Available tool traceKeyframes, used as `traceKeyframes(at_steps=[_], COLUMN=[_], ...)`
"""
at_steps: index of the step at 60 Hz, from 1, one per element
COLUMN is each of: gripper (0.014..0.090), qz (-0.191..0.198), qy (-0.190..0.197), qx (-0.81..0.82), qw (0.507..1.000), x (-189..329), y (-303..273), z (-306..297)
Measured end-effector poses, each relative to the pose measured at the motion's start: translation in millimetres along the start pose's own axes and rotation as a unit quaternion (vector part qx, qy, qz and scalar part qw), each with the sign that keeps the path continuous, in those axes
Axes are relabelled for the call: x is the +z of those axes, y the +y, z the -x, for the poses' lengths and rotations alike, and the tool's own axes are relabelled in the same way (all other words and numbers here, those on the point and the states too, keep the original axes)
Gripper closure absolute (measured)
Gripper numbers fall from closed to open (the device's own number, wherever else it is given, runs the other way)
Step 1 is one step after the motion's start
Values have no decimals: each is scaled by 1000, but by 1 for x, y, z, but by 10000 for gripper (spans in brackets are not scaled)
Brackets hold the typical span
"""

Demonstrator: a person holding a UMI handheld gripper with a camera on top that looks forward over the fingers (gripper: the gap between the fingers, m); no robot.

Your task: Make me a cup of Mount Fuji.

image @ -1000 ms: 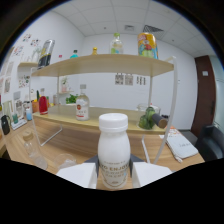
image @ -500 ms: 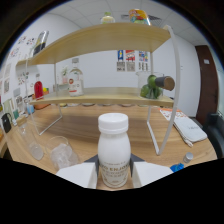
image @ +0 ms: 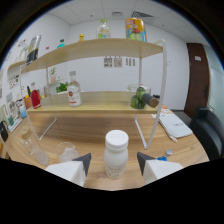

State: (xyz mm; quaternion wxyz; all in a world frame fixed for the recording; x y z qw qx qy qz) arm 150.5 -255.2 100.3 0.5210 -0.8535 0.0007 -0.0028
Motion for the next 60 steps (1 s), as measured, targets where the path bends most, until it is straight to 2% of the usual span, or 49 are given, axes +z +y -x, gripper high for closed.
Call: traceKeyframes(at_steps=[11,21,37,54,55,56,60], gripper=[190,184,183,183,220,183,183], qz=[23,39,46,47,47,46,44], qy=[22,8,3,16,16,16,13], qx=[-2,-17,-21,-26,-24,-23,-18], qw=[999,999,999,998,998,999,999], x=[-61,-92,-108,-108,-108,-108,-108], y=[-10,3,8,9,8,8,6], z=[31,81,127,133,134,134,137])
